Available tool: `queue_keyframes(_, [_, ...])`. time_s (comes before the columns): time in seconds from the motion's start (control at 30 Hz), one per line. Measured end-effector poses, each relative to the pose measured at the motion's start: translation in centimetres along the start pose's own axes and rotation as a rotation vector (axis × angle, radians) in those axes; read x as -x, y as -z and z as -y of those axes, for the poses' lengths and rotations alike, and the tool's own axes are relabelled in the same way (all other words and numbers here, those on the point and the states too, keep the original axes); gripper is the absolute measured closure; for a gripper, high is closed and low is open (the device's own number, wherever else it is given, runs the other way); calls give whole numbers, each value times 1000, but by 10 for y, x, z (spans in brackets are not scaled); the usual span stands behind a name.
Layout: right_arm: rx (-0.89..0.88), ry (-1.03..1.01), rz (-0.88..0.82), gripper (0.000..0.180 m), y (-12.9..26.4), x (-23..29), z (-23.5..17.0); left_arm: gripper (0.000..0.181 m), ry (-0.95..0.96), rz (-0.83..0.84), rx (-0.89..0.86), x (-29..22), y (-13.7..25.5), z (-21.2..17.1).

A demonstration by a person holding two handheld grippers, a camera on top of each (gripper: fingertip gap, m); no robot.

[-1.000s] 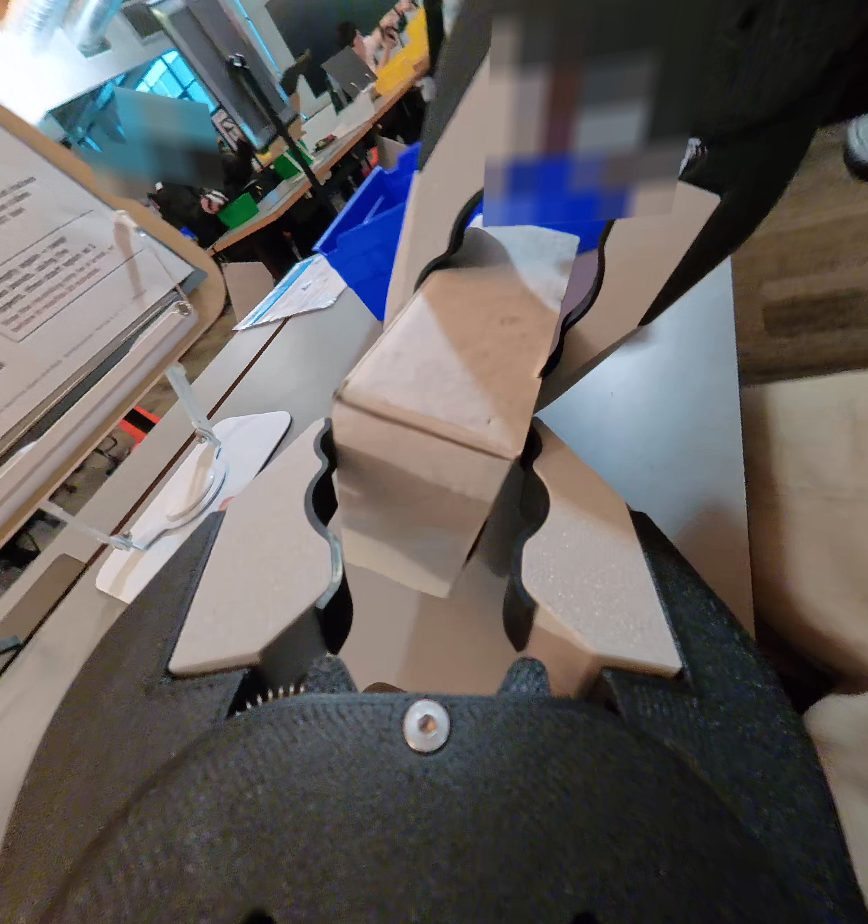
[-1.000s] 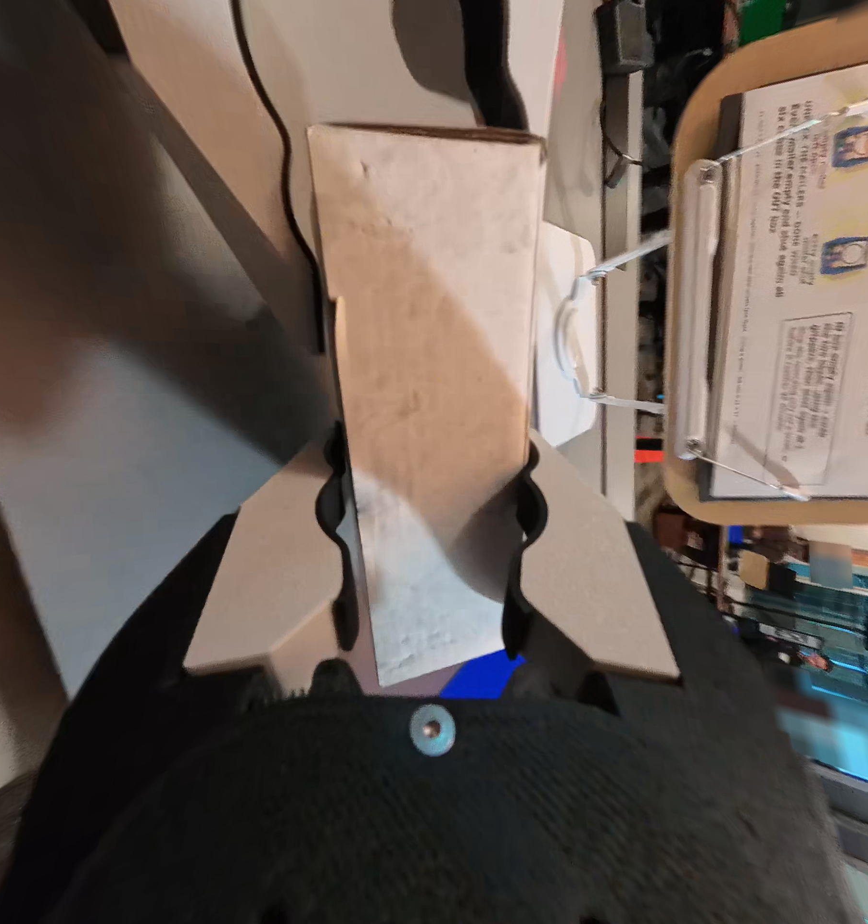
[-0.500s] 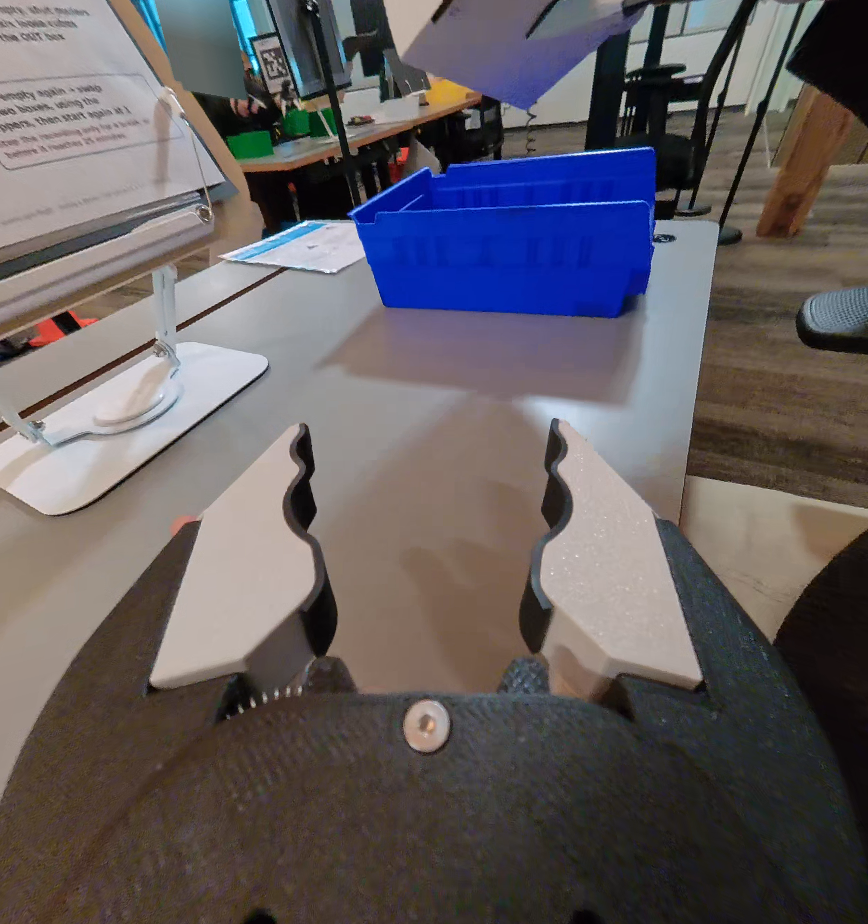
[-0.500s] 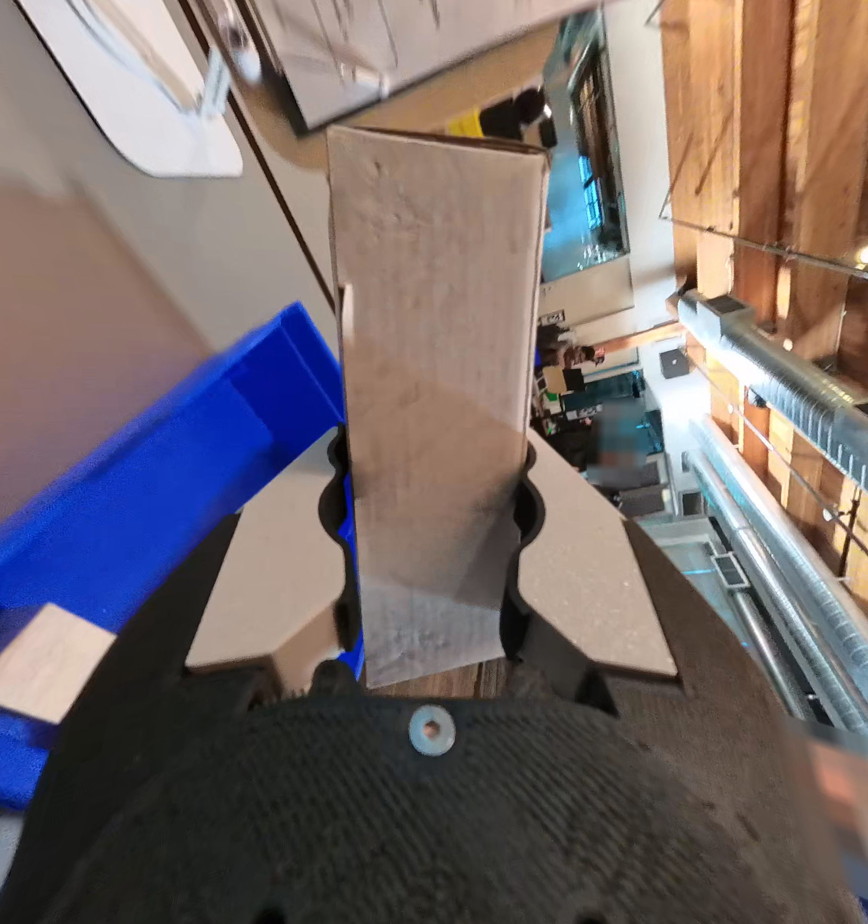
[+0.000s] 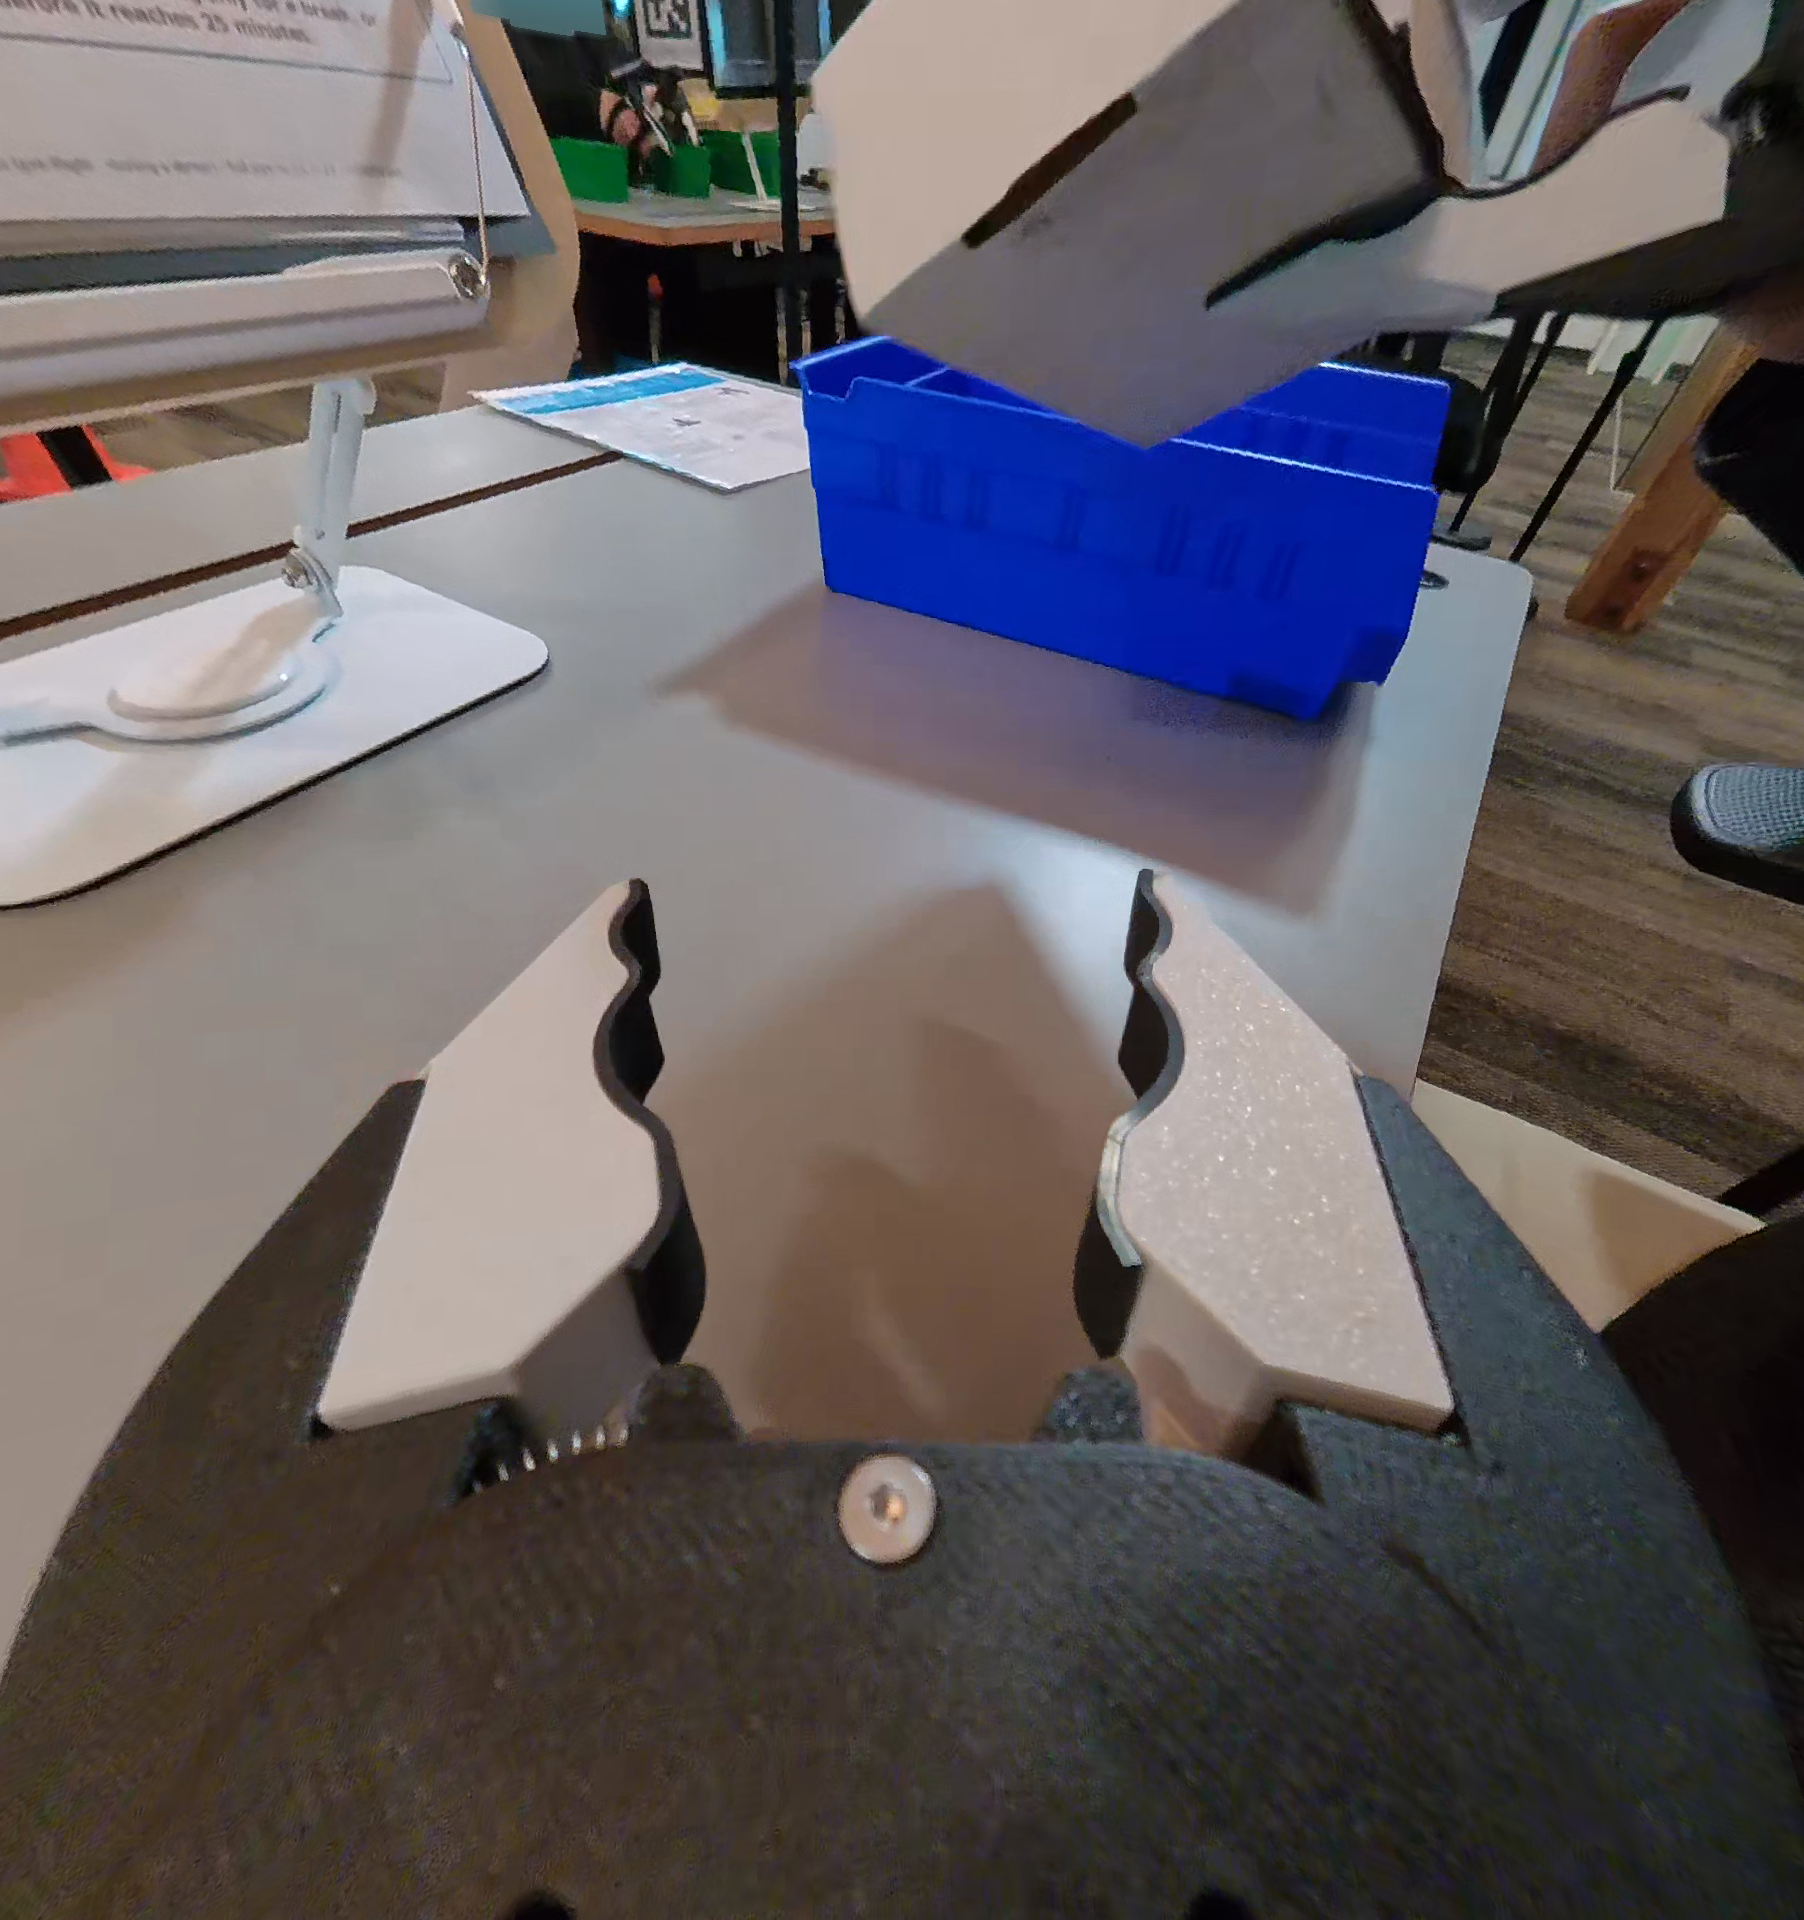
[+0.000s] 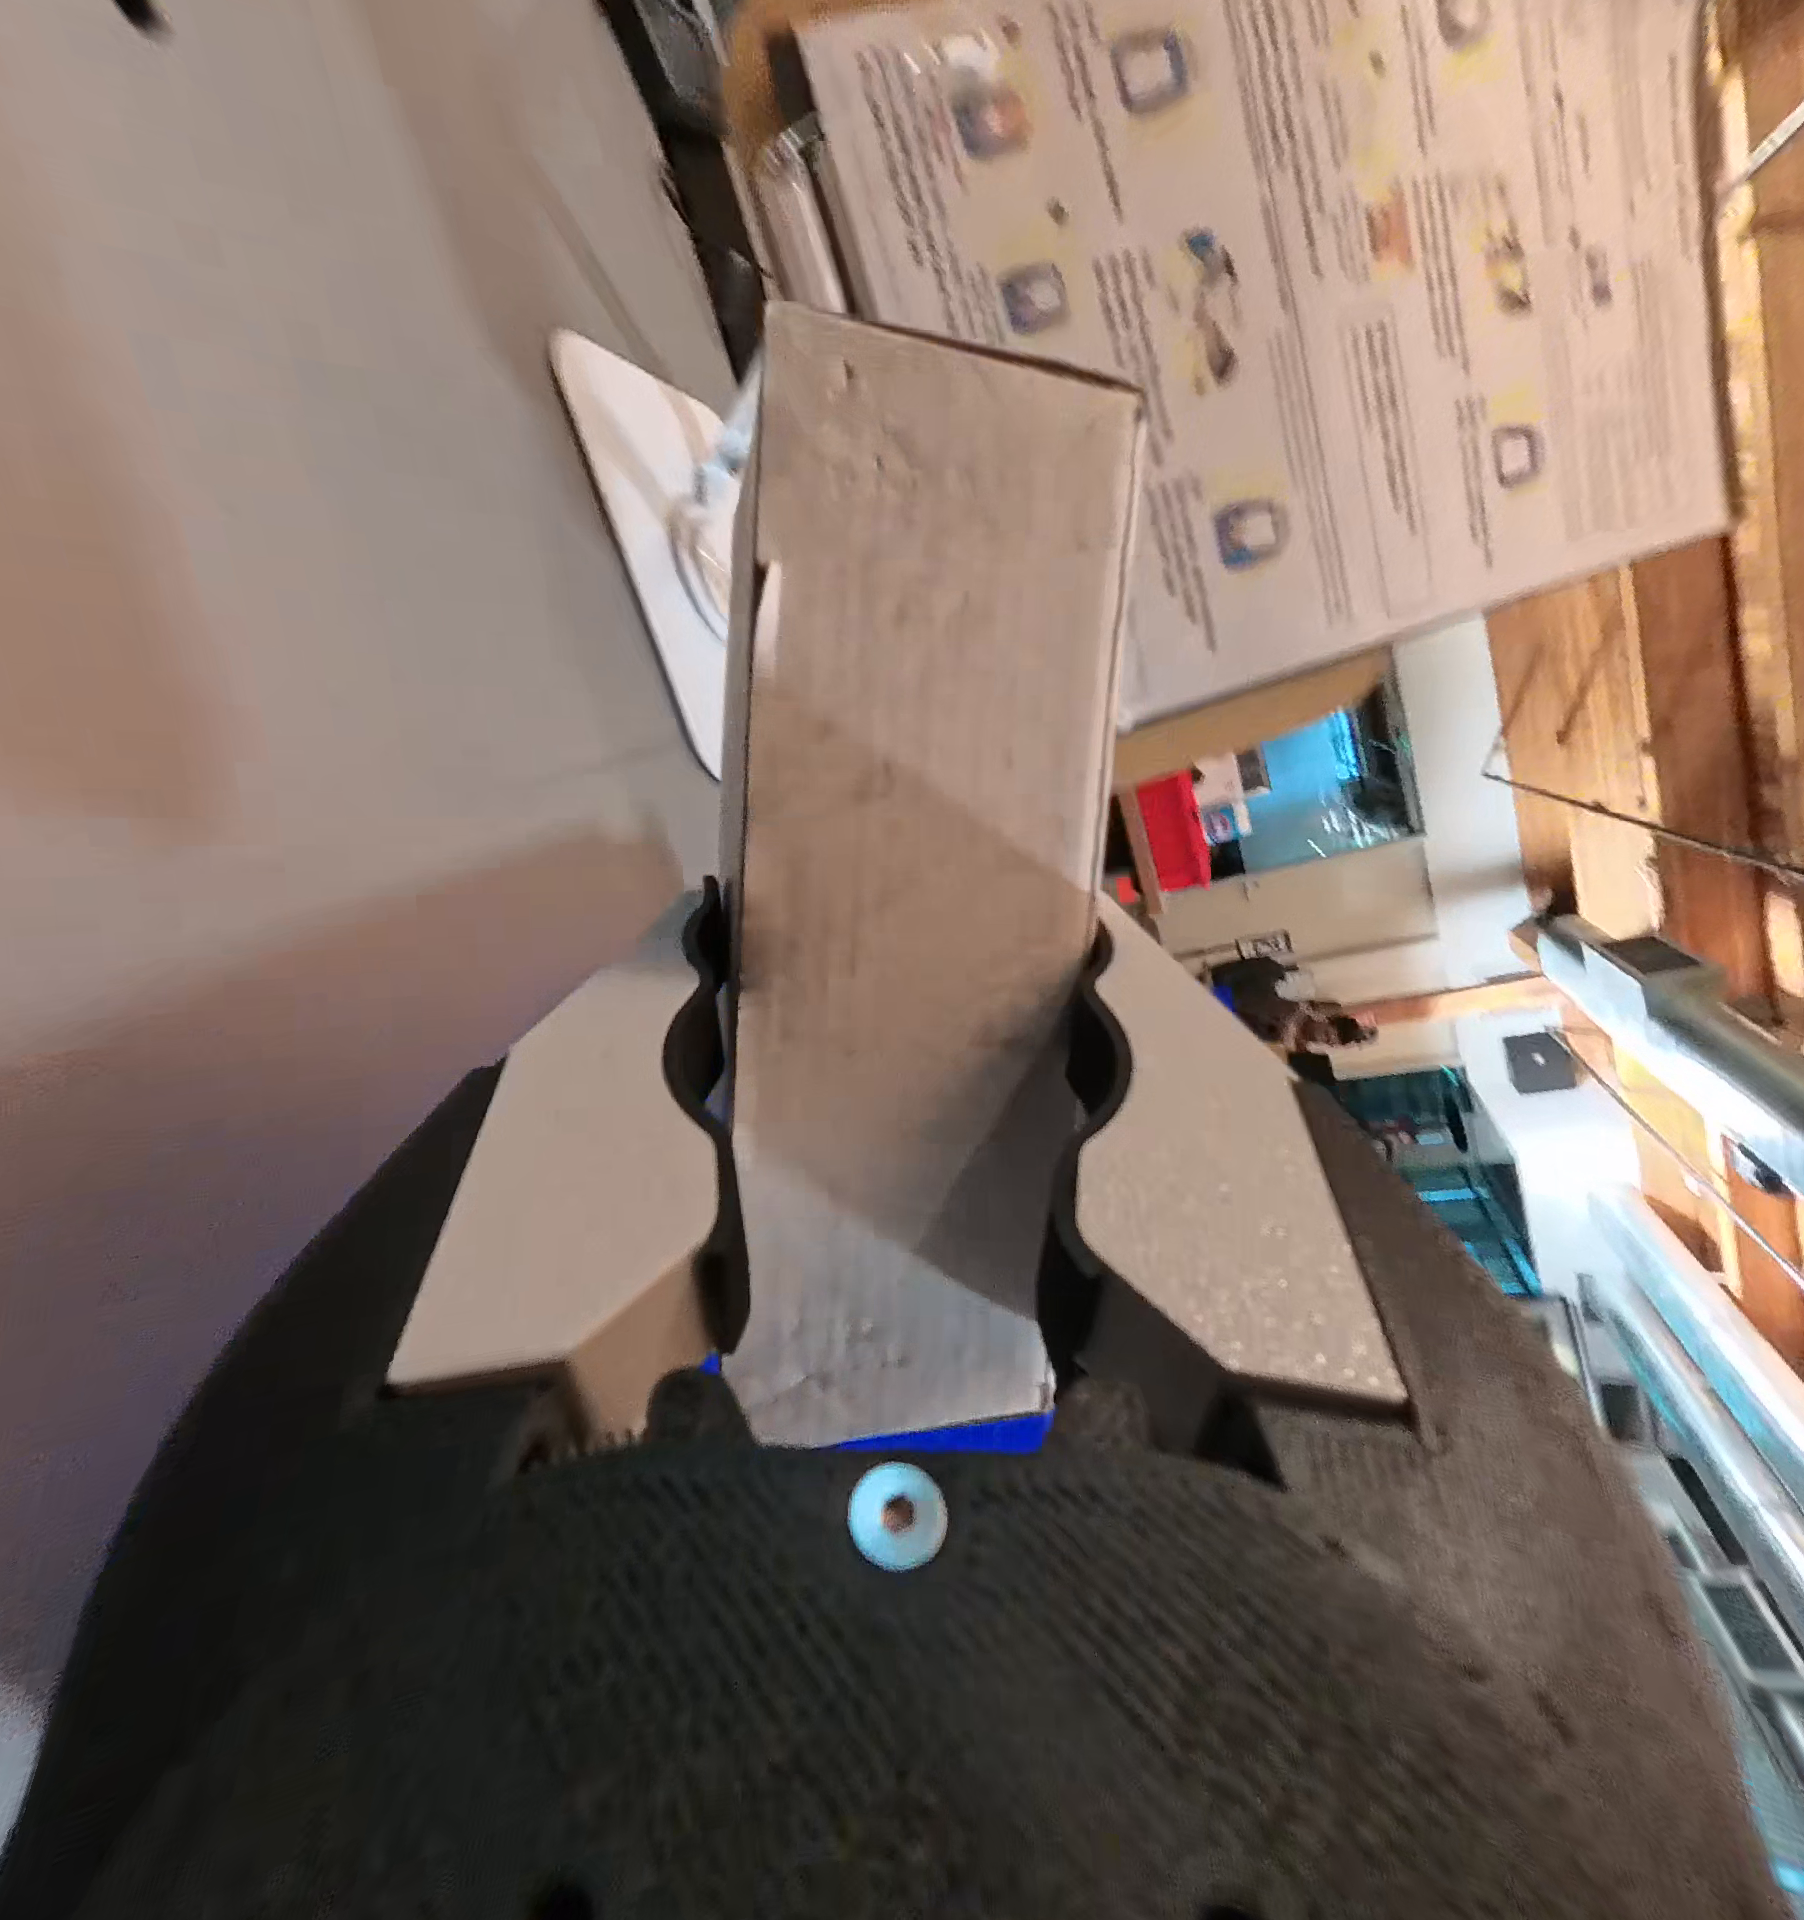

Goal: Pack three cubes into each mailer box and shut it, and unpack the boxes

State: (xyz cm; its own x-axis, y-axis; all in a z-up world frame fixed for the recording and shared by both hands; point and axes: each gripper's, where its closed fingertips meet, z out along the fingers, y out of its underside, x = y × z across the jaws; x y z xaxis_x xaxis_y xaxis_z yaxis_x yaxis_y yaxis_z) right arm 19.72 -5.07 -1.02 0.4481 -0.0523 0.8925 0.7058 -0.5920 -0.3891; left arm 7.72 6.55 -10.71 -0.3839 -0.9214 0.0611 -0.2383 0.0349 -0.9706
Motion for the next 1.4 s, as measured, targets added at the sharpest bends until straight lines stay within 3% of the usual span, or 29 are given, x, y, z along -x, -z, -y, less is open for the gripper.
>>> queue_keyframes(0.2, [-69, 28, 97, 114, -15, 52, 40, 84, 63, -64, 22, -16, -1, -5])
queue_keyframes(0.43, [-97, 138, 148, 114, -27, 105, 70, 55, 217, -180, 60, -29, 2, -12])
queue_keyframes(0.57, [-116, 145, 170, 114, -29, 123, 79, 47, 325, -252, 38, -31, 7, -7])
queue_keyframes(1.4, [-102, 252, 195, 114, -32, 159, 81, 54, 288, -189, 89, -21, 1, -23])
